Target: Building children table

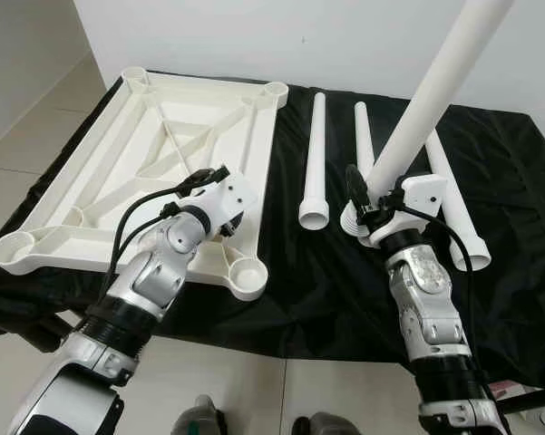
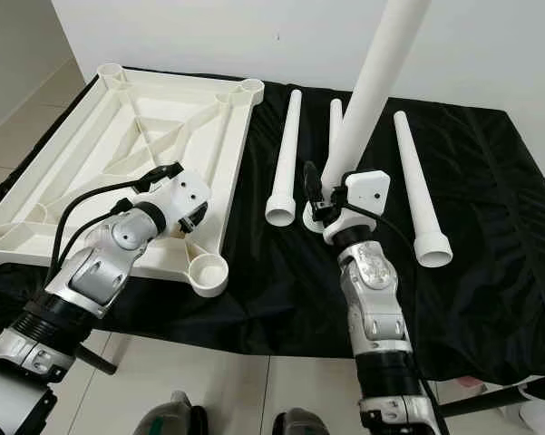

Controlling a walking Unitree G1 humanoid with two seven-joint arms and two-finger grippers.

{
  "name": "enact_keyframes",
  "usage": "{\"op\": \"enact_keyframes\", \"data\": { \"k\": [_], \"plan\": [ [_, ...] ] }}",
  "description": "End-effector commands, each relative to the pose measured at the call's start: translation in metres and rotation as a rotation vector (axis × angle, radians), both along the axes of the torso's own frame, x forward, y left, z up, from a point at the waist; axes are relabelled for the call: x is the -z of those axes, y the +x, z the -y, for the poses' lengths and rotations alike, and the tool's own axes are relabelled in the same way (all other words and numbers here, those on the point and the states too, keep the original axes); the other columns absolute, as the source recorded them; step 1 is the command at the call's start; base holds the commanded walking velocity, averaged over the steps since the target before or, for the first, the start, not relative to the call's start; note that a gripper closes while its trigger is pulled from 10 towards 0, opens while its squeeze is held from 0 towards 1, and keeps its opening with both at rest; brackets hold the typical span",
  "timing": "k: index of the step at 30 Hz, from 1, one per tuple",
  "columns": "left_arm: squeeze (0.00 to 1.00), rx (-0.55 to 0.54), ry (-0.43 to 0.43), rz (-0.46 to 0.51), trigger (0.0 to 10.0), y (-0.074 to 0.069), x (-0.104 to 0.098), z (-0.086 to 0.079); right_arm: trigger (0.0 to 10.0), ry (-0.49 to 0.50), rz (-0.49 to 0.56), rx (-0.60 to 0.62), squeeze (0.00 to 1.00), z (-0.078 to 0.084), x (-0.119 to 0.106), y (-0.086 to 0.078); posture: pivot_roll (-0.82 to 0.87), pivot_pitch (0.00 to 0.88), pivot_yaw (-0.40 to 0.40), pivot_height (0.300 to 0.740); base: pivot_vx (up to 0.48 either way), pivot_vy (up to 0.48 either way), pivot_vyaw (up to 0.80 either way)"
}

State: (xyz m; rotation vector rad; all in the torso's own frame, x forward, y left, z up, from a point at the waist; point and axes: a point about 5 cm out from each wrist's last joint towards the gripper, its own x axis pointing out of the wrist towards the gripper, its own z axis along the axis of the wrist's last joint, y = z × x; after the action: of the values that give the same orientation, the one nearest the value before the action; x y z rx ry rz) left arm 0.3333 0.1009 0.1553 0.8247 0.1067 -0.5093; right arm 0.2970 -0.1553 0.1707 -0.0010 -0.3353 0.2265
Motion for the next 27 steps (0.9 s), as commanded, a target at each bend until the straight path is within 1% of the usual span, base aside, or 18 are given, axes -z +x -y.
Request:
{"op": "enact_keyframes", "data": {
  "k": [1, 4, 8, 9, 10, 11, 12, 15, 16, 18, 20, 22, 27],
  "plan": [
    [0.0, 0.016, 0.012, -0.003, 10.0, -0.003, 0.001, 0.002, 10.0, -0.018, -0.003, -0.033, 0.0, -0.003, 0.0, -0.005, 0.0, 0.026, -0.001, 0.74, 0.0, 0.0, 0.0],
    [0.0, 0.028, 0.019, -0.02, 10.0, -0.005, 0.005, 0.003, 10.0, -0.026, -0.02, -0.045, 0.0, -0.004, 0.004, -0.01, -0.01, 0.026, 0.0, 0.74, 0.0, 0.0, 0.0],
    [0.0, 0.051, 0.037, -0.034, 10.0, -0.007, 0.009, 0.006, 10.0, -0.028, -0.023, -0.047, 0.0, -0.004, 0.005, -0.011, -0.02, 0.022, 0.005, 0.74, 0.0, 0.0, 0.0],
    [0.0, 0.066, 0.05, -0.038, 10.0, -0.008, 0.01, 0.008, 10.0, -0.028, -0.023, -0.047, 0.0, -0.003, 0.004, -0.011, -0.02, 0.022, 0.005, 0.74, 0.0, 0.0, 0.0],
    [0.0, 0.105, 0.094, -0.037, 10.0, -0.01, 0.012, 0.011, 10.0, -0.028, -0.021, -0.044, 0.0, -0.002, 0.003, -0.01, -0.02, 0.021, 0.005, 0.74, 0.0, 0.0, 0.0],
    [0.0, 0.105, 0.094, -0.037, 10.0, -0.01, 0.012, 0.011, 10.0, -0.028, -0.021, -0.044, 0.0, -0.002, 0.003, -0.01, -0.02, 0.021, 0.005, 0.74, 0.0, 0.0, 0.0],
    [0.0, 0.132, 0.115, -0.045, 10.0, -0.011, 0.013, 0.013, 10.0, -0.029, -0.02, -0.042, 0.0, -0.002, 0.003, -0.01, -0.02, 0.02, 0.008, 0.74, 0.0, 0.0, 0.0],
    [0.0, 0.154, 0.112, -0.069, 10.0, -0.012, 0.013, 0.017, 10.0, -0.027, -0.018, -0.038, 0.0, -0.001, 0.001, -0.01, -0.02, 0.02, 0.012, 0.74, 0.0, 0.0, 0.0],
    [0.0, 0.174, 0.125, -0.075, 10.0, -0.011, 0.012, 0.02, 10.0, -0.024, -0.018, -0.029, 0.0, 0.001, 0.001, -0.011, -0.03, 0.024, 0.02, 0.74, 0.0, 0.0, 0.0],
    [0.0, 0.179, 0.134, -0.071, 10.0, -0.01, 0.012, 0.021, 10.0, -0.024, -0.02, -0.026, 0.0, 0.002, 0.001, -0.011, -0.03, 0.024, 0.02, 0.74, 0.0, 0.0, 0.0],
    [0.0, 0.198, 0.149, -0.063, 10.0, -0.007, 0.01, 0.026, 10.0, -0.022, -0.022, -0.016, 0.0, 0.003, 0.001, -0.013, -0.03, 0.03, 0.025, 0.74, 0.0, 0.0, 0.0],
    [0.0, 0.204, 0.144, -0.068, 10.0, -0.006, 0.009, 0.029, 10.0, -0.021, -0.023, -0.012, 0.0, 0.003, 0.001, -0.013, -0.03, 0.035, 0.028, 0.74, 0.0, 0.0, 0.0],
    [0.0, 0.237, 0.132, -0.064, 10.0, -0.001, 0.004, 0.044, 10.0, -0.019, -0.026, -0.004, 0.0, 0.004, 0.002, -0.015, -0.04, 0.046, 0.034, 0.74, 0.0, 0.0, 0.0]
  ]
}}
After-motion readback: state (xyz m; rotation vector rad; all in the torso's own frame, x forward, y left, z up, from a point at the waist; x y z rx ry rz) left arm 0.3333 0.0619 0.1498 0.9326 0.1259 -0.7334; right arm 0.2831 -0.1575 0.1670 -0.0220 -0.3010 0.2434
